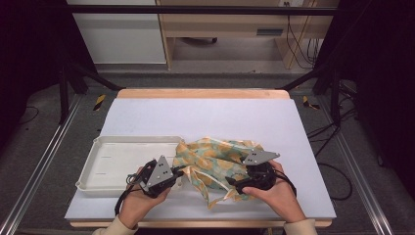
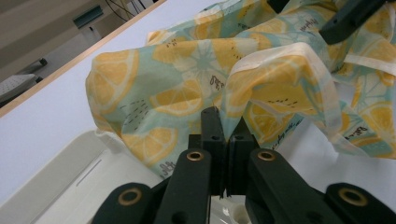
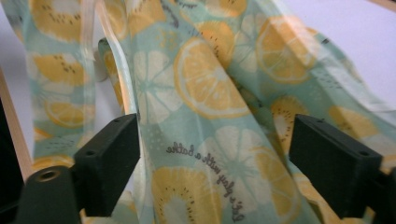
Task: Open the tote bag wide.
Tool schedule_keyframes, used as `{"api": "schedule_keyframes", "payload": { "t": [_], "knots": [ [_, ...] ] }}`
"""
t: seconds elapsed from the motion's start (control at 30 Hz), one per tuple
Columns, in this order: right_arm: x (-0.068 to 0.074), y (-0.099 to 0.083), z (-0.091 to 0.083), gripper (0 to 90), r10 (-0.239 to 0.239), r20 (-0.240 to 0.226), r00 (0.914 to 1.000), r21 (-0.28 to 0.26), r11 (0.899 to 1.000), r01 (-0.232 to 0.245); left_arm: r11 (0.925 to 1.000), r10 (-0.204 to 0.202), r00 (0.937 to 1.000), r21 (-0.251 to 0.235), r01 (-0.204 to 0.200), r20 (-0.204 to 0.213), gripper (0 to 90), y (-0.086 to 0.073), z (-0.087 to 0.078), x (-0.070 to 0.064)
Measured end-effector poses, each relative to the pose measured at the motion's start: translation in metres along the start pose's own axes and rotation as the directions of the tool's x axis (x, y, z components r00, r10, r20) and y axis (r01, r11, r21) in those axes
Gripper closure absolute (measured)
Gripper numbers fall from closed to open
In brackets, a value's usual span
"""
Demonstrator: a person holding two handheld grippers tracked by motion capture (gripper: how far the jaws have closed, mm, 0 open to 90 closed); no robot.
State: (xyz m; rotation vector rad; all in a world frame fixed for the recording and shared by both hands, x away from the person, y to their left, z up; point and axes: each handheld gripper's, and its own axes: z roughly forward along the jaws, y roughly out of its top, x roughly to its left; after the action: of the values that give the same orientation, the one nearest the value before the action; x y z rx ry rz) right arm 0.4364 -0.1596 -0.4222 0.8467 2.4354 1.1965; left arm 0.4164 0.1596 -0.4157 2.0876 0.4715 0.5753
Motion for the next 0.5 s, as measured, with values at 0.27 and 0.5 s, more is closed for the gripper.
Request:
{"api": "schedule_keyframes", "payload": {
  "t": [0.27, 0.5],
  "knots": [
    [0.005, -0.009, 0.005, 26.5, -0.029, 0.013, 0.9995, 0.021, 0.999, 0.029, 0.9999, -0.006, 1.0, -0.009, 0.007, 0.007, 88.9, 0.002, -0.001, -0.001],
    [0.006, -0.014, 0.002, 61.5, -0.076, 0.004, 0.9971, 0.017, 0.997, 0.076, 0.9993, -0.031, 0.9992, -0.02, 0.032, 0.026, 88.8, 0.003, -0.002, 0.0]
  ]
}}
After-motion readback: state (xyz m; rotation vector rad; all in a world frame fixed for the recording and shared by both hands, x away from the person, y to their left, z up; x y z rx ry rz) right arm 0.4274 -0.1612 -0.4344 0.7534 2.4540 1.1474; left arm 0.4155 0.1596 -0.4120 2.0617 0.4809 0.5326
